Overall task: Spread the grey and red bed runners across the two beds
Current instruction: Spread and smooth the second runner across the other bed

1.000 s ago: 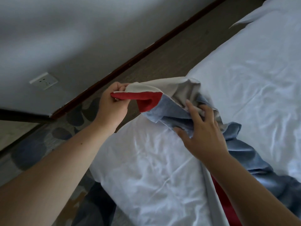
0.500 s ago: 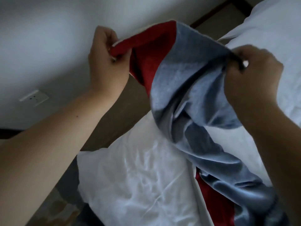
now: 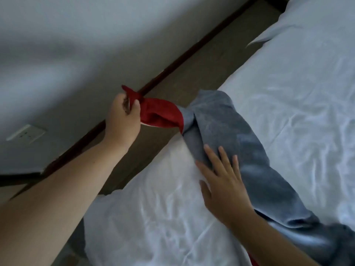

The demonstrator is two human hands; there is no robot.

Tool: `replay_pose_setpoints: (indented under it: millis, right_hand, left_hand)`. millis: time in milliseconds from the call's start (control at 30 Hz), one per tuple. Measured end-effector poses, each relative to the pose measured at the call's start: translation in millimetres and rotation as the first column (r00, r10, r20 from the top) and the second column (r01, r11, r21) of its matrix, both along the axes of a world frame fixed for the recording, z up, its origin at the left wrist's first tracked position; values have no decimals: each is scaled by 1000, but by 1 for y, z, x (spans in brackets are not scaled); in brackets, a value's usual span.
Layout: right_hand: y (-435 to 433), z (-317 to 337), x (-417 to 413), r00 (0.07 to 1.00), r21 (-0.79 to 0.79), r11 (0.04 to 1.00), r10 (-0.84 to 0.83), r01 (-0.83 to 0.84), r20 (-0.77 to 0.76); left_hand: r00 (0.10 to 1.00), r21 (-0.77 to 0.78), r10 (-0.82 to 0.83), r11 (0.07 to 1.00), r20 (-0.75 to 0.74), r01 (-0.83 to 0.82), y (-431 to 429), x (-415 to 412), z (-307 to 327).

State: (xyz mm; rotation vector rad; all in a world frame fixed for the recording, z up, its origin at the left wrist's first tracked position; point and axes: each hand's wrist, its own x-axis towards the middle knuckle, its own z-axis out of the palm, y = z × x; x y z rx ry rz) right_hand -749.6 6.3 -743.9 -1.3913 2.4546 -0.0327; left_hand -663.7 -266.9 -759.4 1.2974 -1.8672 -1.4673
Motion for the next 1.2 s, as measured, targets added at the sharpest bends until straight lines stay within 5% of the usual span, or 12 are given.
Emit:
replay_pose_setpoints:
  millis: [100,233,333,433,500,633,767,867,1033,1200]
  right_hand:
    - [12,-8,15,992,20,1000,2,1,-127]
    - [10,-2,-11,954,-61,977,-211,202,-214]
    - [7,6,-41,936,-277,916,-332,291,-114]
    - [7,12,-54,863,-431,822,-477,372,-165]
    - [7,12,-48,819,-433,822,-508,370,-266]
    - [23,-2,-17,939,-448,887,-243,113,-243]
    - [46,-16,-9,924,-169,936,-338,310,-179]
    - [59,-20,-14,906,-22,920,-390,392,-164]
    - [63,-18,-22,917,-226,902,-392,367,-76]
    - [69,-14,-14,965,-427,873,-264,235,-8]
  left_hand:
    - [988,32,-118,993,102,115,-2,9,-5]
    - [891,-127,-344,910,295,394,20,8,-9]
    - [676,-39,-571,750,466,660,43,1,-21]
    - [492,50,-731,580,473,813,65,-9,-26]
    - [486,-87,-715,517,503,851,81,-21,-28]
    - [536,-362,-584,397,610,843,104,-42,-27]
    - [645,-553,-533,349,548,757,109,-52,-21]
    - [635,-619,-562,255,530,742,113,-62,-20]
    - [569,-590,-516,143,641,795,120,-86,-21]
    - [563,-607,-586,147,583,781,112,-82,-20]
